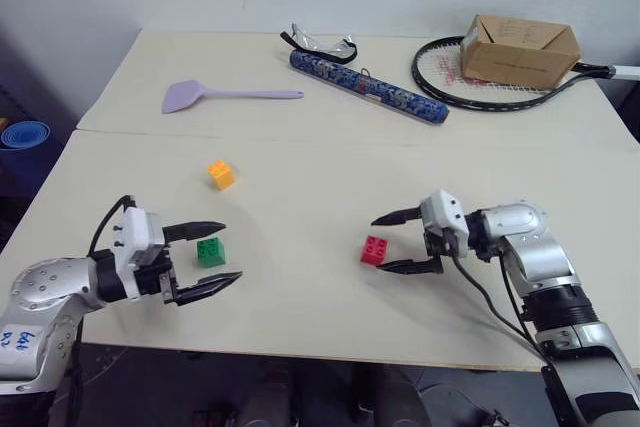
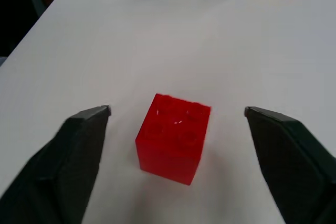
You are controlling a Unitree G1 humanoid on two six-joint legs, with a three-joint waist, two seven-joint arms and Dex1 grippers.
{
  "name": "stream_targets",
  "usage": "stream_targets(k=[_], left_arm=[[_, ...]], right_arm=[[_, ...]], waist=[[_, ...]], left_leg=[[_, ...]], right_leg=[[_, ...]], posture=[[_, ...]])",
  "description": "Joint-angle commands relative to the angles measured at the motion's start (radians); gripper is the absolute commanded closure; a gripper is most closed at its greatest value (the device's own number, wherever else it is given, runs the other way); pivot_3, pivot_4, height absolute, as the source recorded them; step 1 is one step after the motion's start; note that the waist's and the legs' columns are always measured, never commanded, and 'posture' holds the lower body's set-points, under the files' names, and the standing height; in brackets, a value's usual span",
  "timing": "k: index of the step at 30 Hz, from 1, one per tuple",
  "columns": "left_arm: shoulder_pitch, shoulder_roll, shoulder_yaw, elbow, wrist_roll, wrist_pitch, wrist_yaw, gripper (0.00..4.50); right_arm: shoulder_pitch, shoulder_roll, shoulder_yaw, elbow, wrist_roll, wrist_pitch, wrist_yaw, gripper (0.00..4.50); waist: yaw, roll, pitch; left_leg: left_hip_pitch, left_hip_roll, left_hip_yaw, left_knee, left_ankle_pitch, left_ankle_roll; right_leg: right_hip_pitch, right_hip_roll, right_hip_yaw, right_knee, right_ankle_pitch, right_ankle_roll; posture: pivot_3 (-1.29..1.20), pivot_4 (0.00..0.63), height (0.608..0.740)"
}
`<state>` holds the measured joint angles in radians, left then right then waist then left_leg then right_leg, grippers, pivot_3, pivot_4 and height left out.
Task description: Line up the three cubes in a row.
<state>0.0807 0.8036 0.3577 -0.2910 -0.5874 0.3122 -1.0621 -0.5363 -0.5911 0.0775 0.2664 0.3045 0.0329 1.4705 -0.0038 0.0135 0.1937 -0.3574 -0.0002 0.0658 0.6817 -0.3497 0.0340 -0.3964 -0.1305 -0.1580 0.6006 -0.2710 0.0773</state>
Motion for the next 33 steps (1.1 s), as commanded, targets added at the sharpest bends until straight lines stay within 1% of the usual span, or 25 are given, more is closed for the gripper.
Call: stream_targets(k=[1, 2, 5, 8, 9, 10, 11, 13, 15, 19, 22, 24, 26, 29, 33], left_arm=[[0.06, -0.022, 0.152, 0.038, -0.061, 0.016, 0.033, 0.0], [0.096, -0.026, 0.197, 0.069, -0.054, 0.008, 0.035, 0.0], [0.17, -0.028, 0.281, 0.139, -0.025, -0.026, 0.033, 0.0], [0.246, -0.03, 0.377, 0.242, -0.007, -0.06, 0.033, 0.0], [0.279, -0.03, 0.406, 0.281, 0.0, -0.066, 0.032, 0.0], [0.301, -0.03, 0.423, 0.308, 0.005, -0.071, 0.03, 0.0], [0.327, -0.034, 0.44, 0.341, 0.017, -0.086, 0.032, 0.0], [0.368, -0.052, 0.452, 0.366, 0.031, -0.111, 0.033, 0.0], [0.381, -0.064, 0.454, 0.363, 0.022, -0.112, 0.032, 0.0], [0.35, -0.082, 0.417, 0.311, 0.003, -0.111, 0.032, 0.0], [0.288, -0.069, 0.353, 0.251, -0.011, -0.118, -0.01, 0.0], [0.211, -0.045, 0.282, 0.229, 0.006, -0.119, -0.026, 0.0], [0.106, -0.008, 0.195, 0.259, 0.044, -0.143, -0.063, 0.0], [0.0, 0.022, 0.101, 0.328, 0.092, -0.196, -0.121, 0.0], [-0.208, 0.046, -0.085, 0.508, 0.196, -0.291, -0.235, 0.0]], right_arm=[[0.052, -0.049, -0.079, -0.078, 0.078, 0.008, 0.006, 0.04], [0.078, -0.046, -0.109, -0.091, 0.101, -0.011, -0.007, 0.04], [0.133, -0.036, -0.171, -0.111, 0.146, -0.057, -0.024, 0.04], [0.205, -0.038, -0.229, -0.087, 0.14, -0.148, -0.053, 0.04], [0.243, -0.047, -0.255, -0.097, 0.19, -0.086, -0.045, 0.04], [0.269, -0.053, -0.272, -0.107, 0.23, -0.038, -0.039, 0.04], [0.306, -0.054, -0.287, -0.11, 0.239, -0.04, -0.037, 0.04], [0.367, -0.026, -0.319, -0.136, 0.24, -0.113, -0.059, 0.04], [0.397, -0.016, -0.324, -0.152, 0.228, -0.182, -0.055, 0.04], [0.428, 0.011, -0.305, -0.221, 0.239, -0.219, -0.079, 0.04], [0.433, 0.04, -0.28, -0.308, 0.269, -0.207, -0.105, 0.04], [0.433, 0.04, -0.26, -0.35, 0.287, -0.168, -0.116, 0.04], [0.432, 0.027, -0.232, -0.396, 0.312, -0.102, -0.121, 0.04], [0.427, 0.026, -0.217, -0.424, 0.319, -0.069, -0.133, 0.04], [0.405, 0.017, -0.205, -0.419, 0.295, -0.074, -0.131, 0.04]], waist=[[0.0, 0.0, 0.0], [0.001, 0.0, 0.0], [0.001, 0.0, 0.0], [0.001, 0.0, 0.0], [0.001, 0.0, 0.0], [0.002, 0.0, 0.0], [0.003, 0.0, 0.0], [0.005, 0.0, 0.0], [0.004, 0.0, 0.0], [0.005, 0.0, 0.0], [0.007, 0.0, 0.0], [0.009, 0.0, 0.0], [0.014, 0.0, 0.0], [0.012, 0.0, 0.0], [0.006, 0.001, 0.0]], left_leg=[[0.0, 0.0, 0.0, 0.0, 0.0, 0.0], [0.0, 0.0, 0.0, 0.0, 0.0, 0.0], [0.0, 0.001, 0.0, -0.001, -0.001, 0.0], [0.0, 0.001, 0.0, 0.0, -0.001, 0.001], [0.0, 0.001, 0.0, -0.001, -0.002, 0.001], [0.0, 0.001, 0.0, -0.001, -0.003, 0.001], [0.0, 0.001, 0.0, -0.001, -0.003, 0.001], [0.0, 0.001, 0.0, -0.001, -0.005, 0.002], [0.0, 0.002, 0.001, -0.001, -0.006, 0.002], [0.001, 0.001, 0.001, 0.0, -0.009, -0.002], [0.002, 0.002, 0.001, -0.001, -0.009, -0.004], [0.001, 0.002, 0.001, -0.001, -0.009, -0.004], [0.001, 0.002, 0.001, -0.001, -0.009, -0.004], [0.001, 0.002, 0.001, 0.0, -0.008, -0.001], [0.001, 0.001, 0.002, -0.001, -0.006, 0.001]], right_leg=[[0.0, 0.0, 0.0, 0.0, 0.0, 0.0], [0.0, 0.0, 0.0, -0.001, 0.0, 0.0], [0.0, 0.001, -0.001, -0.002, 0.0, 0.0], [0.0, 0.0, 0.0, -0.002, 0.0, 0.0], [0.0, 0.0, 0.0, -0.002, 0.0, 0.0], [0.0, 0.0, 0.0, -0.002, 0.0, 0.0], [0.0, 0.0, 0.0, -0.002, 0.0, 0.0], [0.0, 0.0, 0.0, -0.004, 0.0, 0.0], [0.0, 0.0, 0.0, -0.008, 0.0, 0.0], [0.001, -0.001, 0.001, -0.007, 0.0, 0.0], [0.0, -0.001, 0.001, -0.006, 0.0, 0.0], [0.0, -0.001, 0.001, -0.006, 0.0, -0.001], [0.0, -0.001, 0.001, -0.006, 0.0, -0.001], [0.0, -0.001, 0.001, -0.005, 0.0, -0.001], [0.0, 0.0, 0.0, -0.002, 0.0, 0.0]], posture=[[0.0, 0.15, 0.74], [0.0, 0.15, 0.74], [0.0, 0.15, 0.74], [0.0, 0.15, 0.74], [0.0, 0.15, 0.74], [0.0, 0.15, 0.74], [0.0, 0.15, 0.74], [0.0, 0.15, 0.74], [0.0, 0.15, 0.74], [0.0, 0.15, 0.74], [0.0, 0.15, 0.74], [0.0, 0.15, 0.74], [0.0, 0.15, 0.74], [0.0, 0.15, 0.74], [0.0, 0.15, 0.74]])
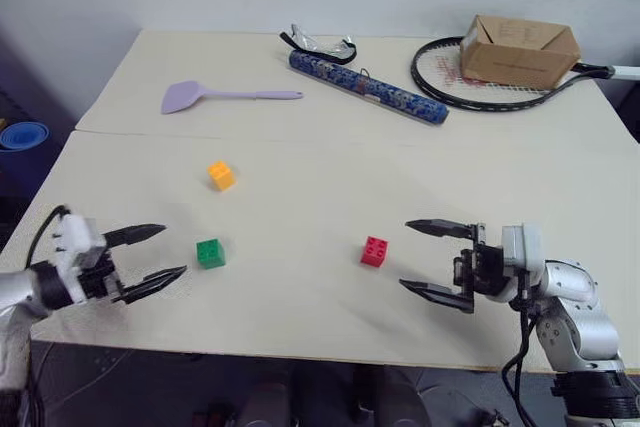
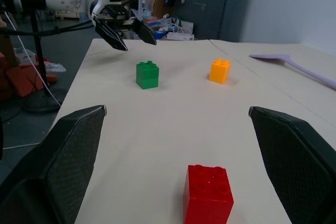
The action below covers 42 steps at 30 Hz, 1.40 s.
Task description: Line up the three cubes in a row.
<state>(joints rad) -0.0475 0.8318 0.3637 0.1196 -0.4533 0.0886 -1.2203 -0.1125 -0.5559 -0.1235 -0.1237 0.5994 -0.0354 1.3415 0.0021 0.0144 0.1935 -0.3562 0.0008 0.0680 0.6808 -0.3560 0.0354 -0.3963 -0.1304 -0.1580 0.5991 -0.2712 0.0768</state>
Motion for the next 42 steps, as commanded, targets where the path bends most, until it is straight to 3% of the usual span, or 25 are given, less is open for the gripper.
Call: stream_targets(k=[1, 5, 8, 16, 21, 25, 33, 42], left_arm=[[-0.114, 0.023, -0.12, 0.138, 0.083, -0.09, -0.1, 0.0], [-0.207, 0.015, -0.164, 0.245, 0.107, -0.142, -0.129, 0.0], [-0.226, 0.002, -0.181, 0.266, 0.108, -0.156, -0.138, 0.58], [-0.241, -0.009, -0.212, 0.281, 0.101, -0.161, -0.17, 3.02], [-0.349, -0.05, -0.273, 0.236, 0.102, -0.141, -0.188, 3.05], [-0.515, -0.113, -0.421, 0.218, 0.183, -0.17, -0.244, 3.05], [-0.751, -0.27, -0.599, 0.375, 0.298, -0.193, -0.284, 3.05], [-0.815, -0.34, -0.641, 0.514, 0.387, -0.227, -0.237, 3.05]], right_arm=[[-0.022, -0.019, -0.005, -0.028, -0.005, -0.011, -0.007, 0.04], [-0.024, -0.023, -0.014, -0.025, -0.017, -0.021, -0.024, 0.04], [0.008, -0.032, -0.031, -0.035, -0.018, -0.028, -0.029, 0.0], [0.056, -0.039, -0.036, -0.047, -0.018, -0.047, -0.044, 0.0], [0.078, -0.071, -0.08, -0.03, -0.019, -0.057, -0.05, 0.0], [0.116, -0.097, -0.123, -0.021, -0.016, -0.056, -0.061, 0.0], [0.205, -0.107, -0.169, -0.054, -0.007, -0.052, -0.087, 0.0], [0.291, -0.085, -0.182, -0.12, -0.008, -0.065, -0.144, 0.0]], waist=[[-0.001, 0.0, 0.0], [-0.007, -0.001, 0.0], [-0.004, -0.001, 0.0], [-0.002, -0.001, 0.0], [0.012, -0.001, 0.0], [0.026, -0.002, 0.0], [0.019, -0.002, 0.0], [0.024, -0.004, 0.001]], left_leg=[[0.0, 0.0, 0.0, 0.0, 0.0, 0.0], [0.0, 0.0, 0.003, 0.0, 0.001, 0.001], [0.0, 0.0, 0.004, 0.001, 0.001, 0.001], [0.0, 0.0, 0.004, 0.001, 0.002, 0.002], [0.0, -0.001, 0.003, 0.001, 0.002, 0.002], [0.0, -0.002, 0.004, 0.002, 0.002, 0.003], [0.0, -0.004, 0.008, 0.002, 0.004, 0.006], [0.001, -0.003, 0.009, 0.002, 0.004, 0.006]], right_leg=[[0.0, 0.0, 0.0, 0.0, 0.0, 0.0], [-0.001, 0.001, 0.0, 0.001, 0.0, 0.0], [-0.001, 0.001, -0.001, 0.001, 0.0, 0.0], [-0.001, -0.001, 0.0, 0.002, 0.0, 0.001], [-0.001, -0.001, 0.0, 0.002, 0.0, 0.001], [0.0, 0.0, 0.0, 0.002, 0.001, 0.001], [0.0, 0.005, -0.001, 0.002, 0.002, 0.004], [0.0, 0.005, 0.001, 0.002, 0.002, 0.004]], posture=[[0.0, 0.15, 0.74], [0.0, 0.15, 0.74], [0.0, 0.15, 0.74], [0.0, 0.15, 0.74], [0.0, 0.15, 0.74], [0.0, 0.15, 0.74], [0.0, 0.15, 0.74], [0.0, 0.15, 0.74]])
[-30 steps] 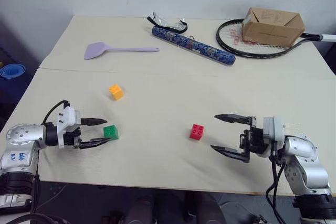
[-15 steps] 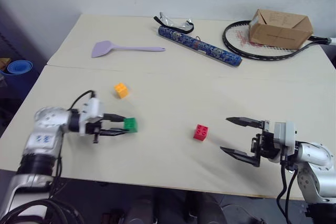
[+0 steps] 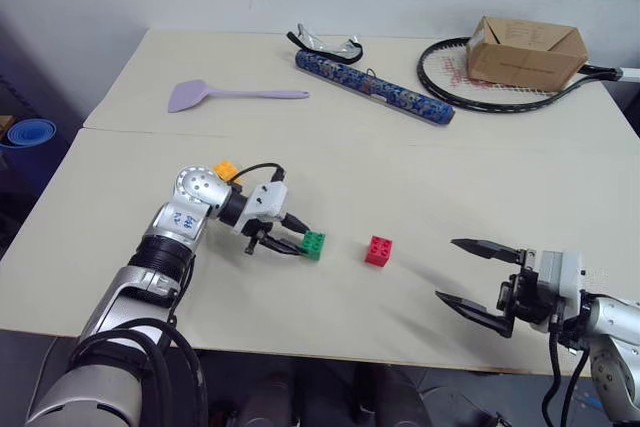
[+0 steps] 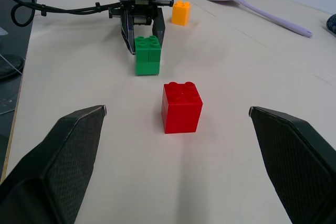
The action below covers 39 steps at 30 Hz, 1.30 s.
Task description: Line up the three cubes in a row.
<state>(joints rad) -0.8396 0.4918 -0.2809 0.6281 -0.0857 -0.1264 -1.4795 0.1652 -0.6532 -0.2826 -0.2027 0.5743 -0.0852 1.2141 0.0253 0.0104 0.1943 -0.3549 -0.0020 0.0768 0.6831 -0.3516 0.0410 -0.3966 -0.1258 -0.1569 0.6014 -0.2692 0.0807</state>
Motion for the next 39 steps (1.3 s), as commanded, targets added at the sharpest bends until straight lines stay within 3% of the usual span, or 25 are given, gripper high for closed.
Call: stream_targets(k=[1, 7, 13, 21, 25, 29, 30, 31, 35, 39], left_arm=[[-0.02, 0.001, 0.001, 0.013, 0.03, -0.014, 0.03, 3.05], [0.006, 0.011, 0.012, -0.014, 0.023, 0.05, 0.048, 3.05], [0.071, 0.052, 0.08, -0.147, -0.043, 0.065, 0.057, 1.18], [0.309, 0.245, 0.297, -0.423, -0.195, 0.189, 0.095, 1.18], [0.596, 0.339, 0.529, -0.551, -0.287, 0.267, 0.162, 1.18], [0.854, 0.252, 0.867, -0.577, -0.383, 0.321, 0.392, 0.4], [0.892, 0.23, 0.919, -0.589, -0.403, 0.332, 0.436, 0.07], [0.922, 0.213, 0.96, -0.597, -0.42, 0.342, 0.469, 0.03], [1.039, 0.208, 1.02, -0.568, -0.411, 0.326, 0.487, 0.03], [1.012, 0.207, 0.997, -0.574, -0.419, 0.327, 0.525, 0.03]], right_arm=[[0.016, 0.015, -0.02, -0.045, 0.015, -0.017, -0.021, 0.0], [0.006, 0.026, -0.002, -0.049, 0.008, -0.015, -0.04, 0.0], [-0.04, 0.025, 0.018, -0.02, 0.005, -0.011, -0.034, 0.0], [-0.103, 0.018, 0.059, 0.006, 0.008, 0.004, -0.006, 0.0], [-0.161, 0.057, 0.093, 0.005, 0.005, -0.009, -0.026, 0.0], [-0.21, 0.11, 0.11, -0.004, 0.032, -0.001, -0.064, 0.0], [-0.214, 0.117, 0.112, -0.005, 0.033, 0.001, -0.067, 0.0], [-0.218, 0.12, 0.115, -0.005, 0.031, -0.003, -0.065, 0.0], [-0.245, 0.129, 0.127, -0.004, 0.03, 0.011, -0.079, 0.0], [-0.272, 0.128, 0.144, 0.002, 0.038, 0.039, -0.078, 0.0]], waist=[[0.001, -0.001, 0.0], [0.001, -0.001, 0.0], [-0.004, -0.001, 0.001], [-0.012, -0.001, 0.001], [-0.024, -0.001, 0.001], [-0.029, -0.001, 0.001], [-0.027, -0.001, 0.001], [-0.027, -0.001, 0.001], [-0.006, -0.002, 0.001], [0.004, -0.002, 0.001]], left_leg=[[0.0, 0.0, 0.0, 0.0, 0.0, 0.0], [0.0, -0.001, -0.001, 0.001, 0.0, 0.001], [0.0, 0.0, -0.001, 0.001, 0.0, 0.001], [0.0, 0.001, -0.002, 0.0, 0.0, 0.0], [0.0, 0.001, -0.003, 0.0, -0.001, 0.0], [0.0, 0.002, -0.005, 0.0, -0.001, -0.001], [0.0, 0.002, -0.005, 0.0, -0.001, -0.001], [0.0, 0.002, -0.005, 0.0, -0.001, -0.002], [0.0, 0.002, -0.006, 0.0, -0.003, -0.002], [0.0, 0.002, -0.007, 0.0, -0.006, -0.004]], right_leg=[[0.0, -0.001, 0.0, 0.0, 0.0, 0.0], [0.0, -0.004, 0.0, 0.0, 0.0, 0.0], [0.0, -0.004, 0.001, 0.0, 0.0, 0.0], [0.0, -0.005, 0.002, 0.0, 0.0, 0.0], [0.001, -0.007, 0.002, -0.001, 0.0, 0.0], [0.001, -0.006, 0.001, -0.001, 0.0, 0.0], [0.001, -0.006, 0.002, -0.001, 0.0, 0.0], [0.001, -0.006, 0.002, -0.001, 0.0, -0.001], [0.002, -0.007, 0.001, -0.002, 0.0, -0.001], [0.002, -0.008, 0.001, -0.007, 0.0, -0.001]], posture=[[0.0, 0.15, 0.74], [0.0, 0.15, 0.74], [0.0, 0.15, 0.74], [0.0, 0.15, 0.74], [0.0, 0.15, 0.74], [0.0, 0.15, 0.74], [0.0, 0.15, 0.74], [0.0, 0.15, 0.74], [0.0, 0.15, 0.74], [0.0, 0.15, 0.74]])
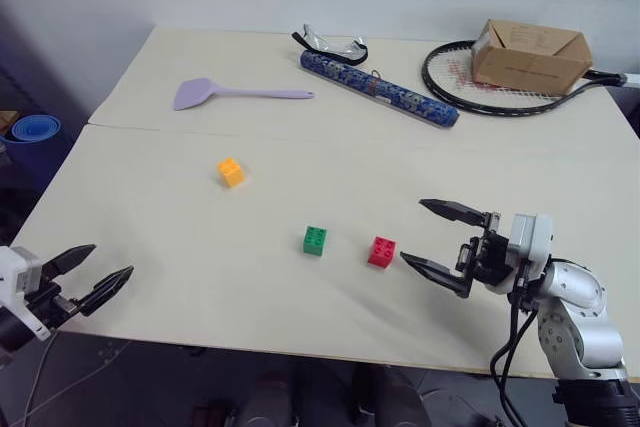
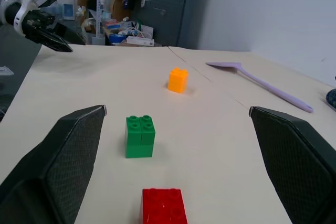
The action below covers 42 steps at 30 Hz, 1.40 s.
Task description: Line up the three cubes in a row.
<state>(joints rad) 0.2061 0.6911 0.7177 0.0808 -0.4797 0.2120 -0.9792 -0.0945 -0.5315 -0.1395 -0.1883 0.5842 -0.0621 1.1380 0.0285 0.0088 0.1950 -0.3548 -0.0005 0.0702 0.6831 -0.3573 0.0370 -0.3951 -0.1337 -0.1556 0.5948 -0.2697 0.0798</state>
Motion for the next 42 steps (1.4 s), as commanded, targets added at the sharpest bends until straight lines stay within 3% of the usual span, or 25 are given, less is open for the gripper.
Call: stream_targets(k=[1, 4, 7, 14, 17, 24, 27, 34, 35, 38, 42], left_arm=[[-0.065, 0.011, -0.023, -0.024, -0.02, -0.017, 0.033, 0.03], [-0.19, 0.021, -0.098, 0.006, 0.003, -0.019, 0.068, 0.03], [-0.415, 0.029, -0.228, 0.129, 0.036, -0.004, 0.063, 0.03], [-0.925, -0.004, -0.484, 0.677, 0.224, -0.216, -0.018, 0.03], [-1.053, -0.021, -0.531, 0.878, 0.272, -0.298, -0.042, 0.03], [-1.154, -0.034, -0.6, 1.09, 0.37, -0.401, -0.043, 0.03], [-1.164, -0.036, -0.608, 1.13, 0.397, -0.427, -0.015, 0.64], [-1.173, -0.05, -0.589, 1.151, 0.391, -0.427, -0.024, 2.91], [-1.173, -0.051, -0.589, 1.151, 0.391, -0.425, -0.024, 3.03], [-1.158, -0.038, -0.582, 1.133, 0.379, -0.429, -0.074, 3.02], [-1.107, 0.013, -0.591, 1.017, 0.341, -0.513, -0.338, 3.02]], right_arm=[[-0.017, 0.008, 0.004, -0.011, 0.028, 0.017, -0.003, 0.0], [-0.025, 0.015, 0.005, -0.012, 0.023, 0.016, -0.015, 0.0], [-0.026, 0.023, 0.008, -0.018, 0.015, 0.017, -0.03, 0.0], [-0.004, 0.056, -0.002, -0.067, -0.019, 0.013, -0.14, 0.0], [0.028, 0.063, -0.009, -0.12, -0.029, 0.02, -0.196, 0.0], [0.116, 0.049, -0.027, -0.231, -0.04, 0.037, -0.286, 0.0], [0.132, 0.046, -0.031, -0.247, -0.042, 0.04, -0.302, 0.0], [0.137, 0.037, -0.032, -0.243, -0.044, 0.031, -0.304, 0.0], [0.136, 0.036, -0.032, -0.24, -0.044, 0.029, -0.302, 0.0], [0.127, 0.032, -0.025, -0.226, -0.046, 0.028, -0.288, 0.0], [0.128, 0.009, -0.03, -0.218, -0.032, 0.038, -0.257, 0.0]], waist=[[0.001, 0.0, 0.0], [0.0, 0.0, 0.0], [0.001, -0.001, 0.0], [-0.011, -0.002, -0.001], [-0.02, -0.002, -0.001], [-0.029, -0.003, -0.001], [-0.029, -0.003, -0.001], [-0.028, -0.004, 0.0], [-0.028, -0.004, 0.0], [-0.029, -0.004, 0.0], [-0.03, -0.004, 0.0]], left_leg=[[0.0, 0.0, 0.0, 0.0, 0.0, 0.0], [0.0, 0.0, 0.0, 0.0, 0.0, 0.0], [-0.001, -0.001, -0.001, 0.0, 0.001, 0.001], [0.0, -0.002, 0.007, 0.0, 0.004, 0.002], [0.0, -0.002, 0.011, 0.0, 0.004, 0.003], [0.001, -0.001, 0.011, 0.0, 0.004, 0.003], [0.001, -0.001, 0.011, 0.0, 0.004, 0.004], [0.0, -0.002, 0.011, 0.0, 0.004, 0.004], [0.0, -0.002, 0.011, 0.0, 0.004, 0.004], [0.001, -0.002, 0.011, 0.0, 0.004, 0.004], [0.0, -0.002, 0.011, 0.0, 0.004, 0.004]], right_leg=[[0.0, 0.0, 0.0, 0.0, 0.0, 0.0], [0.0, 0.0, 0.0, 0.0, 0.0, 0.0], [0.0, 0.0, -0.001, 0.006, 0.0, 0.0], [-0.002, 0.006, -0.004, 0.007, 0.0, 0.0], [-0.003, 0.01, -0.005, 0.007, 0.0, 0.001], [-0.004, 0.01, -0.004, 0.008, 0.0, 0.001], [-0.004, 0.009, -0.003, 0.009, 0.0, 0.001], [-0.004, 0.004, -0.003, 0.009, 0.0, 0.001], [-0.004, 0.004, -0.003, 0.009, 0.0, 0.001], [-0.004, 0.004, -0.003, 0.009, 0.0, 0.001], [-0.004, 0.005, -0.003, 0.009, 0.0, 0.001]], posture=[[0.0, 0.15, 0.74], [0.0, 0.15, 0.74], [0.0, 0.15, 0.74], [0.0, 0.15, 0.74], [0.0, 0.15, 0.74], [0.0, 0.15, 0.74], [0.0, 0.15, 0.74], [0.0, 0.15, 0.74], [0.0, 0.15, 0.74], [0.0, 0.15, 0.74], [0.0, 0.15, 0.74]])
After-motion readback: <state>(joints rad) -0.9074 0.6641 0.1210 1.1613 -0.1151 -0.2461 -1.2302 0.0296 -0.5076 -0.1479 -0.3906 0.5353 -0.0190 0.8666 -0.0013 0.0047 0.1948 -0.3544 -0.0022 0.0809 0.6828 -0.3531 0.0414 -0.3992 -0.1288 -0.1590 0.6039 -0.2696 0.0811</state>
